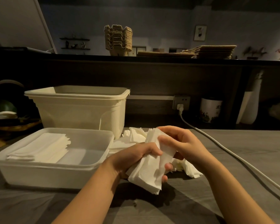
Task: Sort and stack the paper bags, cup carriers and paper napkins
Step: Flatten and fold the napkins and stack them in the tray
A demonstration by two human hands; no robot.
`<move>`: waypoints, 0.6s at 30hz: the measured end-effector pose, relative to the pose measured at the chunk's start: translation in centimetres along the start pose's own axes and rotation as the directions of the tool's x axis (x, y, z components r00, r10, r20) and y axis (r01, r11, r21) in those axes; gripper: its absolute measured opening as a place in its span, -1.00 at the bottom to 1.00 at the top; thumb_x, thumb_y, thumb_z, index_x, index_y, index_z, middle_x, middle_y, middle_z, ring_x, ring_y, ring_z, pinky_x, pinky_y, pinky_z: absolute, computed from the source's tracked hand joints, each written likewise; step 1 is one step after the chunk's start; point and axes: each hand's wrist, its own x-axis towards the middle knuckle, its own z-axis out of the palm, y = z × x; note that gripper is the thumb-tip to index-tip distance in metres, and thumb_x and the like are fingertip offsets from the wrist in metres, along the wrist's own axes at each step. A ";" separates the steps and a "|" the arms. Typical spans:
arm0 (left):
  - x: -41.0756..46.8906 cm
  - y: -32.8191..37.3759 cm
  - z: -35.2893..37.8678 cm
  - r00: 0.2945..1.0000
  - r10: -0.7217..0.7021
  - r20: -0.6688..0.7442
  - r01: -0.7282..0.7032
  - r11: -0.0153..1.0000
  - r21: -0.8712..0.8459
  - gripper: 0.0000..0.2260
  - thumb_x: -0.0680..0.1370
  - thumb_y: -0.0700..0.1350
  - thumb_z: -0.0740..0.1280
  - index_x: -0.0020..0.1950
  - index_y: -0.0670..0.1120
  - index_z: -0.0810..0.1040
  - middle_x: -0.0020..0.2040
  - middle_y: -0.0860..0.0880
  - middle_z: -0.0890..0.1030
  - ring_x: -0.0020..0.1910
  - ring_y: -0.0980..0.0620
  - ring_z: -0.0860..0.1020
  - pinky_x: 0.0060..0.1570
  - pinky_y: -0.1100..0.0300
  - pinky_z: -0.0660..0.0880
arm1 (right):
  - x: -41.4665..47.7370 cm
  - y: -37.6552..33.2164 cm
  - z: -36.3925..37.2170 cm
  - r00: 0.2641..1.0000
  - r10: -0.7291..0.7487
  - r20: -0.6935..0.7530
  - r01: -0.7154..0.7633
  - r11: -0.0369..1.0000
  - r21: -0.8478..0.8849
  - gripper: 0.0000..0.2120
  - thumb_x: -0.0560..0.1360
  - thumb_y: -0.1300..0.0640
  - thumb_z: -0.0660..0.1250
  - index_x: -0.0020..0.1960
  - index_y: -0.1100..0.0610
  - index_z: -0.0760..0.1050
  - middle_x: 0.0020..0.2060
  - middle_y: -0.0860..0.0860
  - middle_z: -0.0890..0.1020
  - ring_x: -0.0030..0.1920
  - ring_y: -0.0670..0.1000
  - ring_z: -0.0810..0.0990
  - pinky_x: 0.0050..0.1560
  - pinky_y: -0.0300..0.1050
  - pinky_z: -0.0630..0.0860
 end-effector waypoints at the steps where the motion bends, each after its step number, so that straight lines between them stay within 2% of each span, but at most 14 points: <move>1: -0.1 0.0 0.1 1.000 -0.008 -0.001 0.008 1.000 0.006 -0.46 0.31 -0.04 0.35 0.27 -0.05 0.31 -0.15 -0.06 0.55 -0.19 0.06 0.56 -0.09 0.15 0.53 | 0.0 -0.1 0.1 1.000 0.006 0.001 -0.006 1.000 -0.021 -0.75 0.33 -0.10 0.29 0.00 -0.16 0.52 -0.19 -0.23 0.62 -0.12 -0.17 0.62 -0.27 -0.32 0.54; 5: -0.1 -0.1 0.1 1.000 -0.013 0.017 0.012 0.999 0.033 -0.45 0.34 -0.03 0.33 0.30 -0.07 0.31 -0.14 -0.06 0.56 -0.17 0.05 0.55 -0.05 0.13 0.51 | -0.2 -0.6 0.1 1.000 -0.001 0.026 0.002 0.999 -0.051 -0.72 0.32 -0.13 0.29 0.01 -0.13 0.54 -0.19 -0.16 0.63 -0.17 -0.11 0.62 -0.33 -0.34 0.50; 6: 0.0 -0.1 0.1 1.000 -0.005 0.018 0.004 0.999 0.047 -0.43 0.35 -0.03 0.33 0.34 -0.07 0.30 -0.13 -0.06 0.56 -0.16 0.05 0.55 -0.04 0.12 0.50 | -0.3 -0.7 0.1 0.999 0.002 0.047 0.000 0.999 -0.048 -0.72 0.32 -0.12 0.33 0.01 -0.12 0.54 -0.18 -0.11 0.64 -0.19 -0.07 0.62 -0.34 -0.27 0.51; 7: 0.0 -0.1 0.1 1.000 0.006 0.023 -0.007 0.998 0.056 -0.41 0.36 -0.04 0.32 0.37 -0.07 0.29 -0.12 -0.05 0.56 -0.15 0.06 0.55 -0.04 0.12 0.50 | -0.3 -0.8 0.0 0.997 0.009 0.071 -0.006 0.999 -0.043 -0.72 0.31 -0.12 0.40 0.01 -0.11 0.55 -0.17 -0.05 0.64 -0.17 0.01 0.63 -0.31 -0.12 0.57; 9: 0.1 -0.1 0.1 0.999 0.019 0.049 -0.023 0.997 0.068 -0.44 0.38 -0.04 0.30 0.38 -0.05 0.31 -0.13 -0.03 0.58 -0.16 0.09 0.56 -0.06 0.14 0.51 | -0.2 -0.8 -0.1 0.994 0.028 0.104 -0.023 0.999 -0.046 -0.70 0.28 -0.13 0.51 -0.03 -0.11 0.57 -0.13 0.03 0.63 -0.09 0.17 0.62 -0.12 0.25 0.53; 11: 0.0 0.0 0.3 0.997 0.022 0.070 -0.026 0.998 0.056 -0.48 0.39 -0.05 0.28 0.35 -0.03 0.33 -0.15 -0.02 0.58 -0.17 0.10 0.56 -0.06 0.16 0.52 | -0.2 -0.7 -0.2 0.993 0.041 0.108 -0.036 0.998 -0.048 -0.72 0.26 -0.15 0.51 -0.08 -0.09 0.59 -0.13 0.04 0.63 -0.07 0.20 0.61 -0.09 0.33 0.49; 14: 0.0 0.1 0.1 0.999 -0.012 0.032 0.010 0.998 0.056 -0.47 0.37 -0.03 0.31 0.32 -0.06 0.32 -0.15 -0.04 0.57 -0.17 0.06 0.56 -0.05 0.15 0.51 | -0.2 -0.7 0.0 0.997 0.031 0.071 -0.028 0.998 -0.051 -0.75 0.32 -0.18 0.37 -0.12 -0.05 0.60 -0.16 0.09 0.61 -0.11 0.22 0.59 -0.12 0.27 0.51; 16: 0.1 0.0 -0.2 0.999 -0.049 0.006 0.048 0.996 0.082 -0.44 0.35 0.00 0.33 0.31 -0.09 0.31 -0.16 -0.04 0.58 -0.17 0.04 0.57 -0.02 0.14 0.50 | -0.2 -0.7 0.1 0.999 0.029 0.039 -0.026 0.996 -0.084 -0.73 0.32 -0.19 0.27 -0.13 -0.06 0.58 -0.24 0.02 0.60 -0.23 0.10 0.59 -0.28 0.02 0.52; 18: 0.1 0.0 -0.3 0.998 -0.063 0.001 0.062 0.994 0.085 -0.45 0.34 0.01 0.34 0.28 -0.09 0.31 -0.16 -0.03 0.59 -0.18 0.04 0.57 -0.03 0.15 0.50 | -0.2 -0.8 0.4 0.999 0.040 0.012 -0.039 0.995 -0.093 -0.72 0.33 -0.20 0.22 -0.15 -0.05 0.56 -0.33 -0.05 0.56 -0.35 0.00 0.53 -0.44 -0.22 0.41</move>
